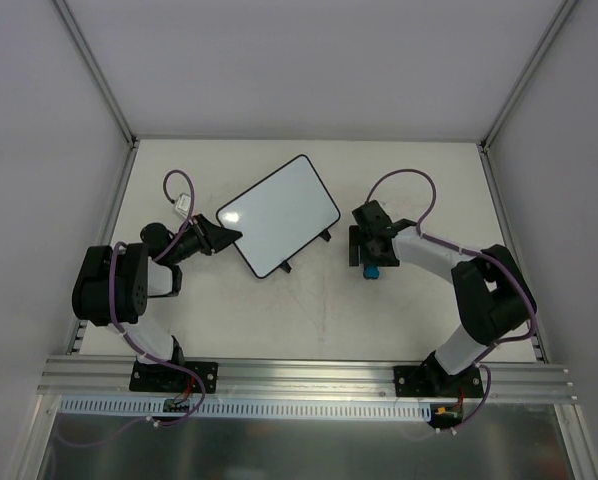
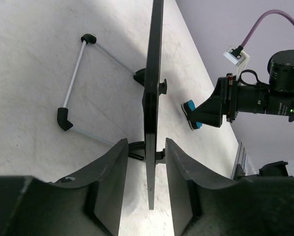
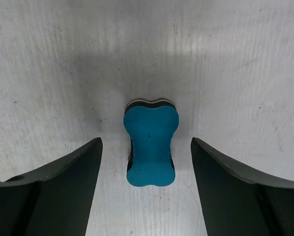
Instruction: Erase the whiteboard
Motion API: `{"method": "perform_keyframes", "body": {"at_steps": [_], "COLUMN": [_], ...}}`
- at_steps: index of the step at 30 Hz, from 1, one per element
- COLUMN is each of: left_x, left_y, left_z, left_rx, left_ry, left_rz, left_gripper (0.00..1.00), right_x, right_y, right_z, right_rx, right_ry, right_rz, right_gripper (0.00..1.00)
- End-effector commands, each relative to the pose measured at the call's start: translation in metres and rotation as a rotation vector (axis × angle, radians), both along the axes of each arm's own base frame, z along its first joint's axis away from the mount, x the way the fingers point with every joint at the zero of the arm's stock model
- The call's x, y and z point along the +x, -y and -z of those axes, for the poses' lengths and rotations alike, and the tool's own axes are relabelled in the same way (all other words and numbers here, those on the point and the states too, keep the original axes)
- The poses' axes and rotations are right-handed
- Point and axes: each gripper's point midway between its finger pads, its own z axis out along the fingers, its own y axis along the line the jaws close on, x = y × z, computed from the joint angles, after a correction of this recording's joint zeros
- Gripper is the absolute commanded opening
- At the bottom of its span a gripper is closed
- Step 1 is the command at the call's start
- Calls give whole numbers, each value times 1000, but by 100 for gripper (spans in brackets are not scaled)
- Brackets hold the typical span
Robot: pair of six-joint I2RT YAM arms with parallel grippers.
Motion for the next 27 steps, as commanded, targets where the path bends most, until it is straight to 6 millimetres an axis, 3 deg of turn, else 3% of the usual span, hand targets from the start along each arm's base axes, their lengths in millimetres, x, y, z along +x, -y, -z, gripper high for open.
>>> {"method": "perform_keyframes", "body": {"at_steps": [1, 3, 6, 9, 10, 11, 18, 22, 23, 24, 26, 27], "left_x": [2, 2, 1, 2, 1, 1, -1, -10, -10, -11, -15, -17], "left_y": [-5, -5, -6, -7, -7, -7, -10, -13, -20, -28, -37, -43], "left_z": [-62, -64, -66, -66, -66, -66, -69, -73, -73, -87, -73, -89], "left_rx": [70, 72, 73, 75, 75, 75, 81, 80, 80, 93, 126, 186], "left_ry": [419, 428, 435, 435, 434, 434, 447, 449, 432, 478, 401, 478], "left_rz": [-8, -13, -17, -31, -32, -30, -46, -70, -109, -175, -232, -277], "left_gripper": [37, 50, 59, 78, 93, 99, 99, 99, 99, 99, 99, 99], "right_x": [3, 3, 3, 4, 4, 4, 8, 9, 8, 9, 9, 9], "right_y": [2, 2, 2, 1, 0, 0, 2, 9, 10, 12, 13, 13], "right_z": [-18, -18, -17, -18, -19, -19, -31, -48, -55, -59, -70, -73], "right_rx": [6, 5, 5, 12, 15, 17, 14, 7, 11, 10, 26, 30], "right_ry": [52, 51, 52, 54, 58, 57, 99, 154, 178, 197, 229, 237], "right_rz": [6, 6, 4, 0, 2, -1, 3, -3, -10, -8, -8, -9], "right_gripper": [77, 77, 77, 77, 77, 77, 77, 78, 78, 78, 78, 78]}}
